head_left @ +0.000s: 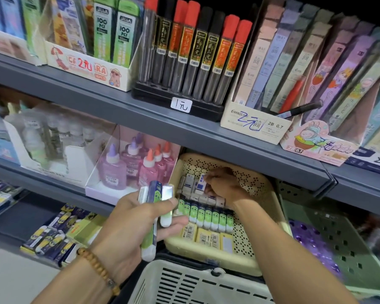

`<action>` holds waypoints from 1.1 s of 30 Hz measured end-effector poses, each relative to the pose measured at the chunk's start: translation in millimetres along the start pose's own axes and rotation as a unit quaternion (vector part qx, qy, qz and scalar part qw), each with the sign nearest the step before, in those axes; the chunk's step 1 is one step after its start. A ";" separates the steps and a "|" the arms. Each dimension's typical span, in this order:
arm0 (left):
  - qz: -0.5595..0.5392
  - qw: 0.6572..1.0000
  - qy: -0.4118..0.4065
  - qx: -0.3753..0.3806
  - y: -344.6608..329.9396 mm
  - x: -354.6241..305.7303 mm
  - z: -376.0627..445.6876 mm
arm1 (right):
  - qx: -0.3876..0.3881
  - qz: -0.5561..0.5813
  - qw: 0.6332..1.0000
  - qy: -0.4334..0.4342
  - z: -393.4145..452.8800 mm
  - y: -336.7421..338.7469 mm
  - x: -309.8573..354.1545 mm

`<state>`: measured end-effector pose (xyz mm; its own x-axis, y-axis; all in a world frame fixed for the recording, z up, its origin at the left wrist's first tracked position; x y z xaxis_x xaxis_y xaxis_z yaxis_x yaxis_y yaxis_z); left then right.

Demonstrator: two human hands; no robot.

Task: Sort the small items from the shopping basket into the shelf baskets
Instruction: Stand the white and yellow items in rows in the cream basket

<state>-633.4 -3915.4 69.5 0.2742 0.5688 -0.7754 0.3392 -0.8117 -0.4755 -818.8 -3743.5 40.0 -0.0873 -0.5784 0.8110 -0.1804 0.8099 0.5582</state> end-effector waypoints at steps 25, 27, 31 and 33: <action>0.178 0.975 0.000 0.136 -20.9 11.4 0.8 | 0.274 0.050 0.936 0.216 -126.4 -35.1 93.7; 0.203 0.968 0.009 0.146 -22.5 14.4 -1.0 | 0.296 0.054 0.931 0.204 -125.5 -36.6 90.0; 0.167 0.983 -0.010 0.080 -13.2 7.8 1.9 | 0.222 0.126 0.956 0.147 -102.4 -3.7 72.5; 0.096 0.995 -0.017 0.034 -2.5 3.0 6.1 | 0.147 0.102 0.977 0.120 -82.6 17.8 57.3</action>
<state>-638.9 -3912.4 65.8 0.2965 0.3992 -0.8676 0.2224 -0.9123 -0.3438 -746.1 -3754.1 110.9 0.0744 -0.3393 0.9377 -0.4595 0.8229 0.3342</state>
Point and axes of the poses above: each hand's wrist, its own z-axis towards the middle knuckle, its own y-axis out of the back of the hand, x = y × z, the point moved 9 cm from there along z, towards the middle knuckle, and after that the axes turned 4 degrees about y, right-handed, at the moved point
